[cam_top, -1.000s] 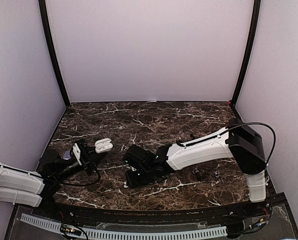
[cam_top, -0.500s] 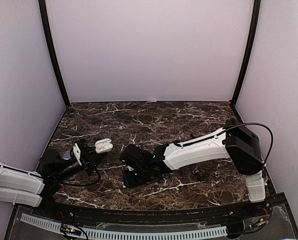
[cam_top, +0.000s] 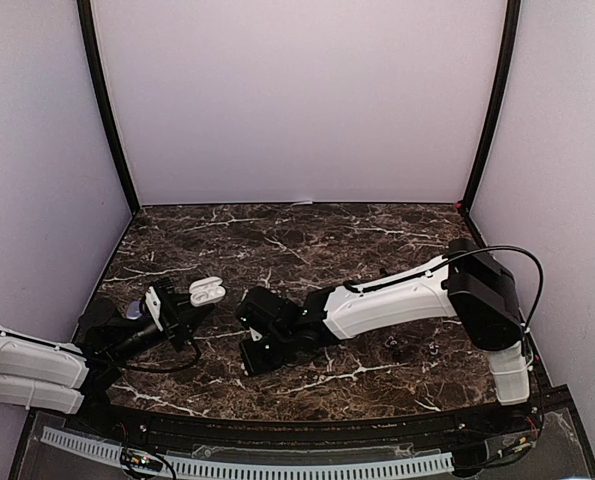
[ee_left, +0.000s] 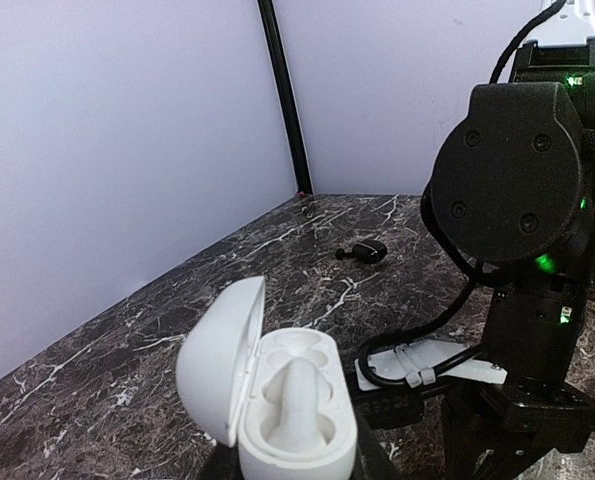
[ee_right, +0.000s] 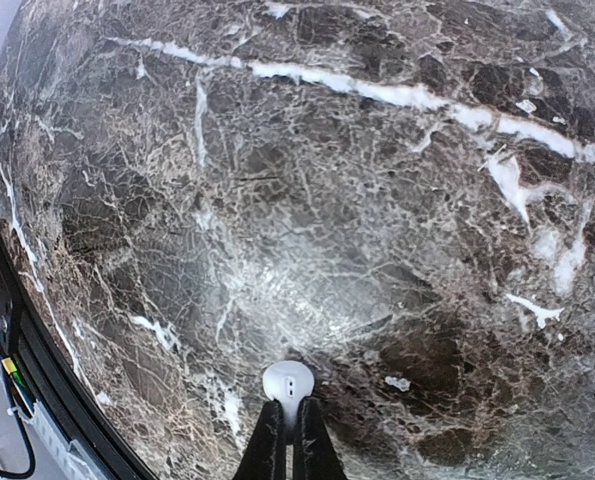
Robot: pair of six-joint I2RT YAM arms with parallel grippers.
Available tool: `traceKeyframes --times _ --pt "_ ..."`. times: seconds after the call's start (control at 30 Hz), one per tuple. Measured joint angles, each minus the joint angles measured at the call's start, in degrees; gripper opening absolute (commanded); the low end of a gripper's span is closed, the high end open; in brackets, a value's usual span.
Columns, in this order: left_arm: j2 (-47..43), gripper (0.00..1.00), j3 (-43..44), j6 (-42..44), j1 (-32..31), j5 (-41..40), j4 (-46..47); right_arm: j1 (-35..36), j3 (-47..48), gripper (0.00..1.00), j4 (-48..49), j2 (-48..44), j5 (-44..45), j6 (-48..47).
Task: Insert the wireless bluetooth earbuds into the charging case
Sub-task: Pick up the right earbud from the center of the board, then insert the right earbud into the right side groove of the charging case.
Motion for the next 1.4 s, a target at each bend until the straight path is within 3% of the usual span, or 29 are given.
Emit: traceKeyframes --times 0.23,0.43,0.97,1.4 --pt "0.0 0.00 0.0 0.0 0.0 0.2 0.0 0.0 -2.5 0.00 2.4 -1.3 0.6 -1.4" --pt "0.5 0.00 0.0 0.1 0.0 2.3 0.1 0.0 -8.8 0.00 3.7 -8.5 4.1 -6.3" --pt "8.6 0.00 0.3 0.5 0.0 16.4 2.8 0.0 -31.7 0.00 16.3 -32.6 16.5 -30.3" --pt "18.2 0.00 2.4 -1.1 0.0 28.9 10.2 0.0 -43.2 0.00 32.2 -42.4 4.3 -50.5"
